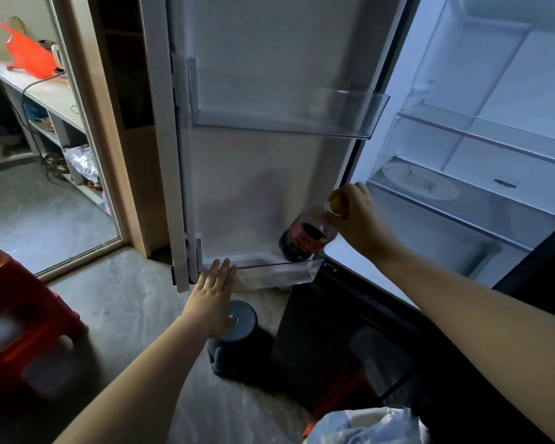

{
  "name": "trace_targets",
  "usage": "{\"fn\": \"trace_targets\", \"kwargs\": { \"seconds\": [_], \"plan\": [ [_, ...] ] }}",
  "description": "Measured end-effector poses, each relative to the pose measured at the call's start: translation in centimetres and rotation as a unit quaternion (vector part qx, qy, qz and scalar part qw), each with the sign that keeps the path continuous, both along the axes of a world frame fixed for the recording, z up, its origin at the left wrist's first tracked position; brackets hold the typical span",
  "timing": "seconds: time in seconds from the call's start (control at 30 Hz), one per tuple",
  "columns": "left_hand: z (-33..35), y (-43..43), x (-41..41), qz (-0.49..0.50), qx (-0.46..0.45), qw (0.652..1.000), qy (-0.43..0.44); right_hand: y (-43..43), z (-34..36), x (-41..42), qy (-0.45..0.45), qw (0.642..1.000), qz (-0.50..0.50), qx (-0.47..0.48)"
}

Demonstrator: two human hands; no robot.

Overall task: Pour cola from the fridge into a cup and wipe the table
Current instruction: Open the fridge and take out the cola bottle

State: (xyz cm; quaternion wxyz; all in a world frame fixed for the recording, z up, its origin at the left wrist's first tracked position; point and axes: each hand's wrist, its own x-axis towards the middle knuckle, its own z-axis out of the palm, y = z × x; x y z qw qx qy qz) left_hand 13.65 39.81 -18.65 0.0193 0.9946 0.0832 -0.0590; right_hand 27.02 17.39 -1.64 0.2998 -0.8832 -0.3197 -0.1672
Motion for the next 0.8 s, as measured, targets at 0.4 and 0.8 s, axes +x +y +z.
{"fn": "trace_targets", "kwargs": {
  "seconds": [0.4, 0.8],
  "plan": [
    [1.2, -0.7, -0.4, 0.01, -0.018, 1.0, -0.009, -5.7, 4.5, -5.4, -0.002, 0.999, 0.025, -0.02],
    [6.5, -16.3, -4.3, -0.089, -0.315, 0.908, -0.26, -11.8, 4.4, -11.1, 0.017, 0.993, 0.1, -0.06]
  ]
}}
